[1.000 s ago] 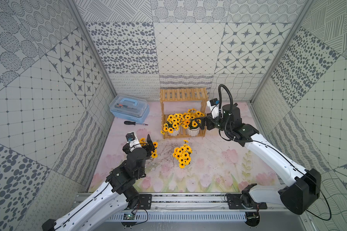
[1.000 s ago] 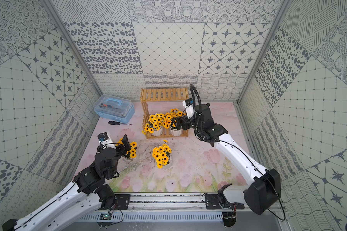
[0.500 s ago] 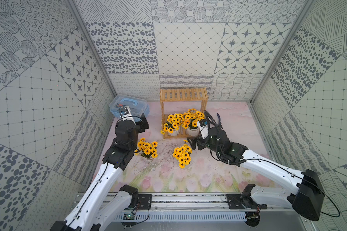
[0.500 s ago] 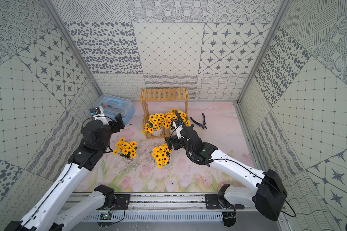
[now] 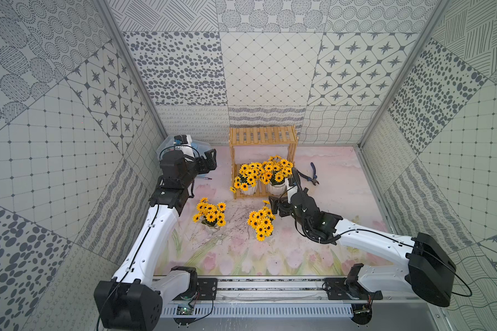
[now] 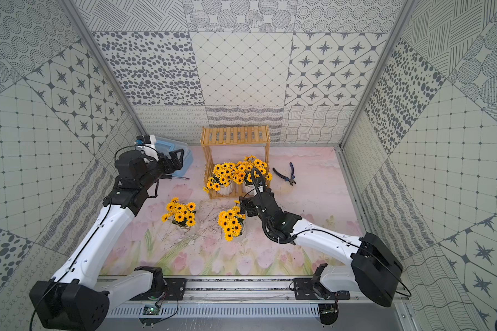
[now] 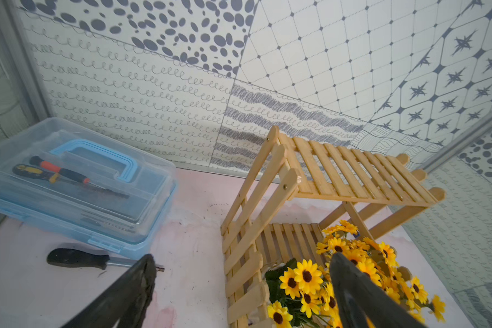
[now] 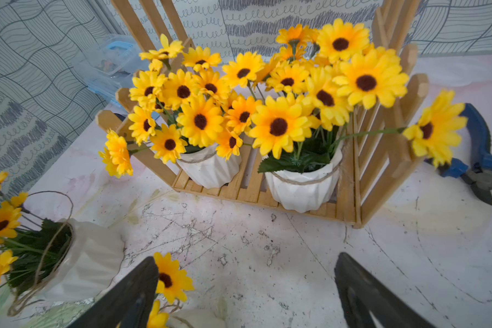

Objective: Take the sunflower pots off the shelves
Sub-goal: Pick up the sunflower pot from the shelf.

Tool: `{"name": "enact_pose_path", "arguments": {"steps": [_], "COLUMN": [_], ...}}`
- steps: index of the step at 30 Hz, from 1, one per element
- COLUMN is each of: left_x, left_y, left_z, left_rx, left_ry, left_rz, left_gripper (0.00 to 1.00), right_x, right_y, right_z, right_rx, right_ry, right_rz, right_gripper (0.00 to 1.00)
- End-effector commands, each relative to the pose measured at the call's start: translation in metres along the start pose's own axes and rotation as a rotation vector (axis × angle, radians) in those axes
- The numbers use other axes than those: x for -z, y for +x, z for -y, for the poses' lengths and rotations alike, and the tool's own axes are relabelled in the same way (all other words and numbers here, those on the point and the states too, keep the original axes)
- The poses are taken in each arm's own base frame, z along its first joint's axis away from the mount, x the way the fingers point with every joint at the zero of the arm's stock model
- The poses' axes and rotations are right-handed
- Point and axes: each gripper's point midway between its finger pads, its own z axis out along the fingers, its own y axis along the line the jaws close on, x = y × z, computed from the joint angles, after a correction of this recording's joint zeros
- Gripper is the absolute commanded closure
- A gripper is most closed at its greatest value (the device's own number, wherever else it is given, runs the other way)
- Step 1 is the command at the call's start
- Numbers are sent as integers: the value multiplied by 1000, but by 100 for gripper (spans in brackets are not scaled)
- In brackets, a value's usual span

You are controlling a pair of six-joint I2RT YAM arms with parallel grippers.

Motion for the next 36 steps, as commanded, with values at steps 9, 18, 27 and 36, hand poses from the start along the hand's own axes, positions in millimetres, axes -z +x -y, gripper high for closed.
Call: {"name": "enact_pose_path", "arguments": {"steps": [9, 18, 27, 36], "left_x": [-4, 2, 3, 2], "left_y": [10, 5, 3, -4], "left_z": [20, 18, 20, 23], "left_rx": [106, 101, 114, 108], "left_ry": [192, 177, 187, 192], "left_rz": [40, 59, 68, 71], "left_gripper": [5, 5, 4, 4], "right_x": [-34, -64, -77, -95], "right_y": [22, 26, 23, 20], "right_z": [16, 20, 34, 44], "right_rx": [-69, -125, -155, -174], "right_ry": [102, 151, 167, 163], "right_rz": [57, 99, 124, 124], "right_gripper": [2, 2, 2, 2]}}
